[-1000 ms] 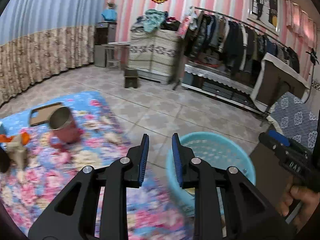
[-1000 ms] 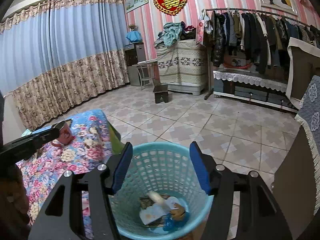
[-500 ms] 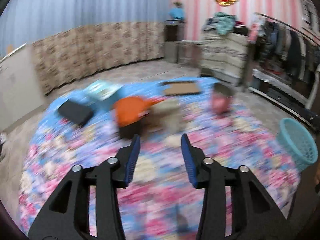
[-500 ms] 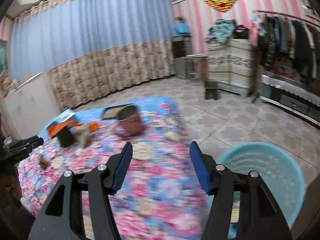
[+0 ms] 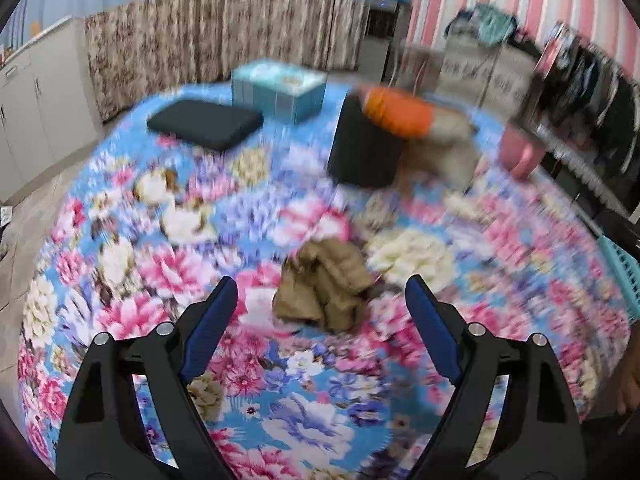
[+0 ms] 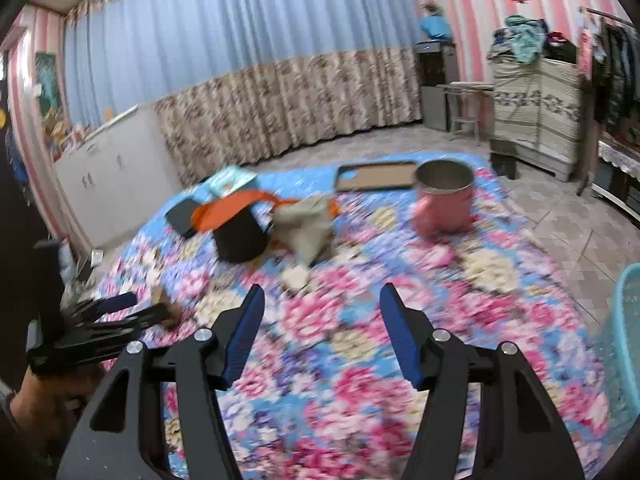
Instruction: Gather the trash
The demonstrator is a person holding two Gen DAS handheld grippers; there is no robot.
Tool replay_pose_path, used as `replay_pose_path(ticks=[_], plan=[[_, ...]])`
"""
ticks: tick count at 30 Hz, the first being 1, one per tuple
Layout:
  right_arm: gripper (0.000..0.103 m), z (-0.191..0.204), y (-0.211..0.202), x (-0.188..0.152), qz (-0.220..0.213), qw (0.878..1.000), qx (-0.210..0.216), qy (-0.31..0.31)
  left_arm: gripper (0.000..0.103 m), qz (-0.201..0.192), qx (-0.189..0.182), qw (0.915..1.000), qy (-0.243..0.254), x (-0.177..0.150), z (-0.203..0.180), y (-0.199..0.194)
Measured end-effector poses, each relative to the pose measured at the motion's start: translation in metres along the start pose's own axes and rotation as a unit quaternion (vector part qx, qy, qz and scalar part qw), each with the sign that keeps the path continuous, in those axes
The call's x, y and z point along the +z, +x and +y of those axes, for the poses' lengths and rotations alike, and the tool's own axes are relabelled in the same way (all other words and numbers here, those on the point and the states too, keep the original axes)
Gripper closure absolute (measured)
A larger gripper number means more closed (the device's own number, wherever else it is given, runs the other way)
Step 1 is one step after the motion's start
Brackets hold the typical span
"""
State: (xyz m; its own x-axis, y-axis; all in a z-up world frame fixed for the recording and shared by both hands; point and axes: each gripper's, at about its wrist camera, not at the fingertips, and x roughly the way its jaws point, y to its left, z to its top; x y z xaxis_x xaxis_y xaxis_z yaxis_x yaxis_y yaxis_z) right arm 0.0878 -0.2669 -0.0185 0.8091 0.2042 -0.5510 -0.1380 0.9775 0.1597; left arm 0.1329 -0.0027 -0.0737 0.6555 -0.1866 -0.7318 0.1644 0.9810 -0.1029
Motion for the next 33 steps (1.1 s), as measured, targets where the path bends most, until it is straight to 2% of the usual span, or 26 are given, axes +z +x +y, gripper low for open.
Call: replay_pose_path(ticks=[1,5,6,7,8,11,14,17,20,22,24,26,29,31,33], plan=[[0.044,0.005,0.004,-0.004,0.007,1.0,0.0,-0.005,0.02,0.013,0.003,0.9999,-0.003,-0.001,0.003,0.006],[0.044,0.008,0.012,-0.012,0.019,1.0,0.002,-0.008,0.023,0.022,0.0,0.9997,-0.008,0.002,0.009,0.014],[0.044,0.007,0.014,-0.012,0.021,1.0,0.003,-0.008,0.028,0.022,-0.001,0.9997,-0.005,0.003,0.009,0.015],[0.044,0.007,0.015,-0.014,0.023,1.0,0.002,-0.009,0.045,0.019,-0.001,0.9998,0.001,0.005,0.007,0.015],[0.044,0.006,0.016,-0.014,0.024,1.0,0.002,-0.009,0.057,0.019,-0.004,0.9998,0.005,0.006,0.006,0.015],[0.044,0.004,0.015,-0.012,0.024,1.0,0.004,-0.005,0.059,0.015,-0.018,0.9997,0.01,0.006,0.002,0.01],[0.044,0.009,0.013,-0.002,0.016,1.0,0.009,-0.015,0.059,-0.02,-0.025,0.9995,0.009,0.01,0.003,-0.004],[0.043,0.02,0.016,0.013,0.004,0.999,0.011,-0.033,0.059,-0.058,-0.011,0.9982,-0.013,0.028,0.011,-0.02],[0.042,0.032,0.024,0.03,-0.006,0.999,0.019,-0.039,0.059,-0.079,-0.002,0.9963,-0.032,0.052,0.02,-0.025],[0.034,0.044,0.033,0.043,-0.017,0.999,0.029,-0.042,0.059,-0.093,-0.01,0.9944,-0.051,0.067,0.029,-0.025],[0.034,0.055,0.044,0.048,-0.023,0.998,0.038,-0.046,0.059,-0.104,-0.015,0.9925,-0.063,0.071,0.034,-0.024],[0.034,0.068,0.056,0.049,-0.023,0.997,0.041,-0.056,0.059,-0.104,-0.006,0.9929,-0.057,0.065,0.036,-0.016],[0.034,0.088,0.073,0.047,-0.033,0.994,0.029,-0.105,0.059,-0.058,0.007,0.9967,-0.056,0.055,0.041,0.007],[0.033,0.094,0.084,0.046,-0.031,0.992,0.031,-0.115,0.059,-0.067,0.0,0.9962,-0.056,0.057,0.046,0.005],[0.028,0.097,0.098,0.045,-0.024,0.994,0.038,-0.103,0.059,-0.072,0.007,0.9956,-0.059,0.06,0.053,0.006]])
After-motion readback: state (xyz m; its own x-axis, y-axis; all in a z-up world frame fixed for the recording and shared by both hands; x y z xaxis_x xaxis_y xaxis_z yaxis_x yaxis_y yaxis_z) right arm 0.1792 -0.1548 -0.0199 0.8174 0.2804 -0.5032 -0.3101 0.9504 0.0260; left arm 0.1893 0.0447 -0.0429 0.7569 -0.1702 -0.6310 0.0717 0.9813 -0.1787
